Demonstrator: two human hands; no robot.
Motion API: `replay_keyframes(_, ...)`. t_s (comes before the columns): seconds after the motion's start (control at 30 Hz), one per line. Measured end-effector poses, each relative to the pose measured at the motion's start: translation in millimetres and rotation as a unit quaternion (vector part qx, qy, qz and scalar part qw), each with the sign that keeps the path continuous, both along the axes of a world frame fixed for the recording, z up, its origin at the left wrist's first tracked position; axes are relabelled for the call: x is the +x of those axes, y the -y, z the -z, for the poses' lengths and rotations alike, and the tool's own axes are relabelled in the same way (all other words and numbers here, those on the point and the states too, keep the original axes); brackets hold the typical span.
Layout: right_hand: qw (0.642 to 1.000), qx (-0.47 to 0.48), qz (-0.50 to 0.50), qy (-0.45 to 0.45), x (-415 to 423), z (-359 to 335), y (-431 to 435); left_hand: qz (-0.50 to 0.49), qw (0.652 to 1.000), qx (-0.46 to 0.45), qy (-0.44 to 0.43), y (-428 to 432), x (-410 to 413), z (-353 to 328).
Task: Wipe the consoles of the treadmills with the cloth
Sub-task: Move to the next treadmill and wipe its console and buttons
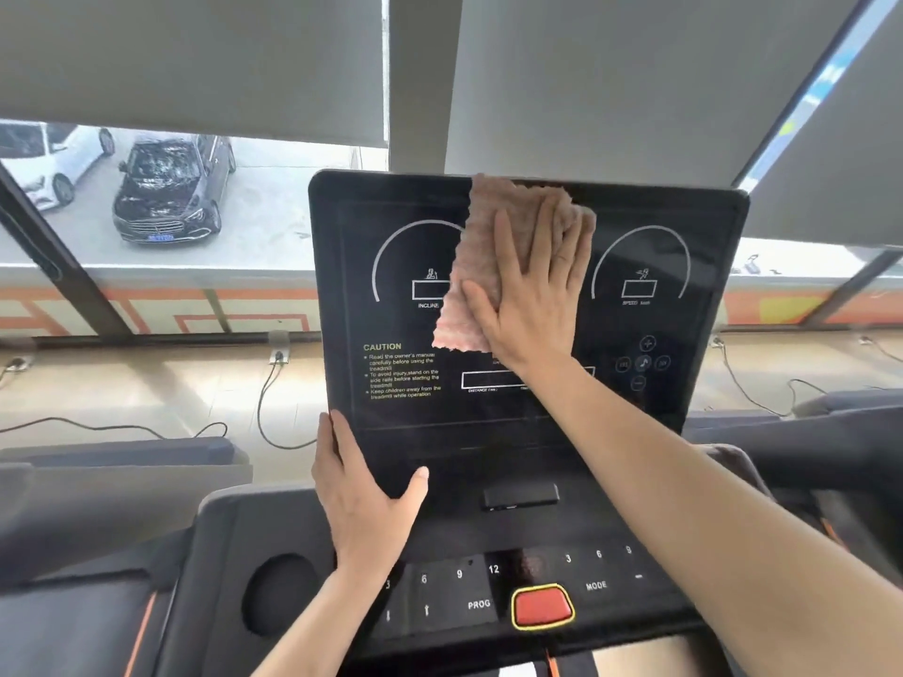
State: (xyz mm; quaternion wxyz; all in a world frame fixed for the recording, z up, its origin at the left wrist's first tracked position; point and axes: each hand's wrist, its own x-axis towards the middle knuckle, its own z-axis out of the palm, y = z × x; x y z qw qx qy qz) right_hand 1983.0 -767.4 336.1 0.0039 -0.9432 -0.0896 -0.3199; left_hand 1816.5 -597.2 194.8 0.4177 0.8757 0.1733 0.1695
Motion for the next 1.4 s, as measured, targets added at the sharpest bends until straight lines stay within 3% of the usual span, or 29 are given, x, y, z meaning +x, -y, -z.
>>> replay_keyframes(0.27, 0.995, 0.015, 0.043, -0.084, -65.6, 108.3, 14.4, -0.036, 0.999, 0.018, 0.000, 15.3, 9.6, 4.2)
replay_keyframes(0.5, 0.992, 0.014, 0.060, -0.113, -77.8, 125.8, 17.7, -0.048, 0.999, 0.015, 0.004, 21.5, 16.5, 10.7)
replay_keyframes(0.83, 0.991, 0.103, 0.091, 0.000, -8.8, 25.4, 23.0, -0.064, 0.998, 0.023, 0.019, 25.0, 19.3, 14.8)
replay_keyframes(1.03, 0.984, 0.136, 0.116, 0.020, 30.4, -31.5, 43.3, -0.063, 0.997, 0.036, 0.025, 24.4, 18.1, 16.7)
replay_keyframes(1.23, 0.986, 0.108, 0.123, -0.014, 3.8, 13.2, 63.5, -0.067, 0.990, 0.117, 0.035, 25.1, 18.2, 20.6)
replay_keyframes(1.4, 0.982, 0.094, 0.140, -0.083, -50.5, 93.3, 82.9, 0.019, 0.955, 0.237, 0.179, 40.1, 11.5, 22.7)
